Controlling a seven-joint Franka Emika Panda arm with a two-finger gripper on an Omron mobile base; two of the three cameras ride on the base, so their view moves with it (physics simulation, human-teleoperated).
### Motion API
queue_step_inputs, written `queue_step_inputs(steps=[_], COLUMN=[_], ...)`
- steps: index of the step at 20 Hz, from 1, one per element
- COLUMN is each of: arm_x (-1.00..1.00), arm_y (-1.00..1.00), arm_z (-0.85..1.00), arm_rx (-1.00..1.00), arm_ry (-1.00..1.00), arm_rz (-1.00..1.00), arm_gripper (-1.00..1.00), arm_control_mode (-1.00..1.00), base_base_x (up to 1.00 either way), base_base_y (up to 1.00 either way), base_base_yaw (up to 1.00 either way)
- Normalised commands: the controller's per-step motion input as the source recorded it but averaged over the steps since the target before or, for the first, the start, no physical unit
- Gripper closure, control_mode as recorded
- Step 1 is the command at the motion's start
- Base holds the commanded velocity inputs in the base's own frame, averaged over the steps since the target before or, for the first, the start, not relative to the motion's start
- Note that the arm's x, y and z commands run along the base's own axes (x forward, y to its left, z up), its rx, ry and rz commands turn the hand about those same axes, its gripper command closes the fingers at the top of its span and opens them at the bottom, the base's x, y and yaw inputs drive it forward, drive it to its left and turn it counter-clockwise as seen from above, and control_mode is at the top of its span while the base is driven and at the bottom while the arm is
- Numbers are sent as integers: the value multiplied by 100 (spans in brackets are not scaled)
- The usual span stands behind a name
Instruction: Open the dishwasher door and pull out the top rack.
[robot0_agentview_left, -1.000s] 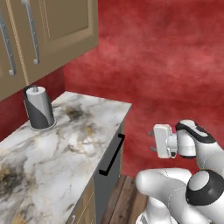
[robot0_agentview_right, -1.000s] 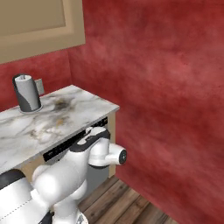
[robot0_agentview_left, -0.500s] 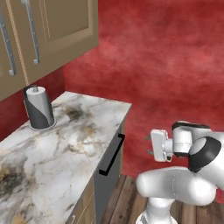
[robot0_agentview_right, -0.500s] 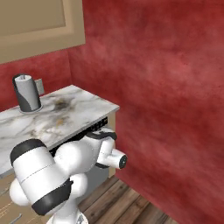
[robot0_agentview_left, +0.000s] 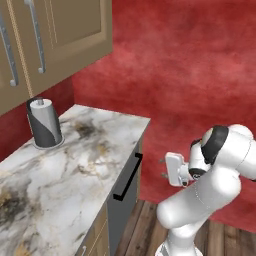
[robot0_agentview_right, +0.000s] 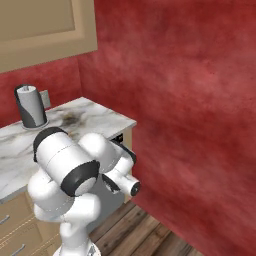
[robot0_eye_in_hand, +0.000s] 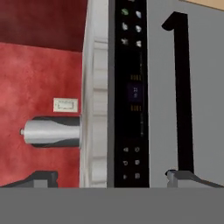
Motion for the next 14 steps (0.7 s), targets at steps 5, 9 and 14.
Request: queue_step_inputs(steps=[5,9,14], arm_x=[19,18,28], arm_y=[11,8,18], arm_z=[-33,-29,-24], arm_rx=[0,0,0], arm_ry=[-7,-7,-2], arm_rz=[0,0,2], arm_gripper=[-100,-100,-100], arm_control_mode=[-100,-100,-100], base_base_x=[0,0,0], base_base_y=[0,0,0], base_base_yaw=[0,0,0])
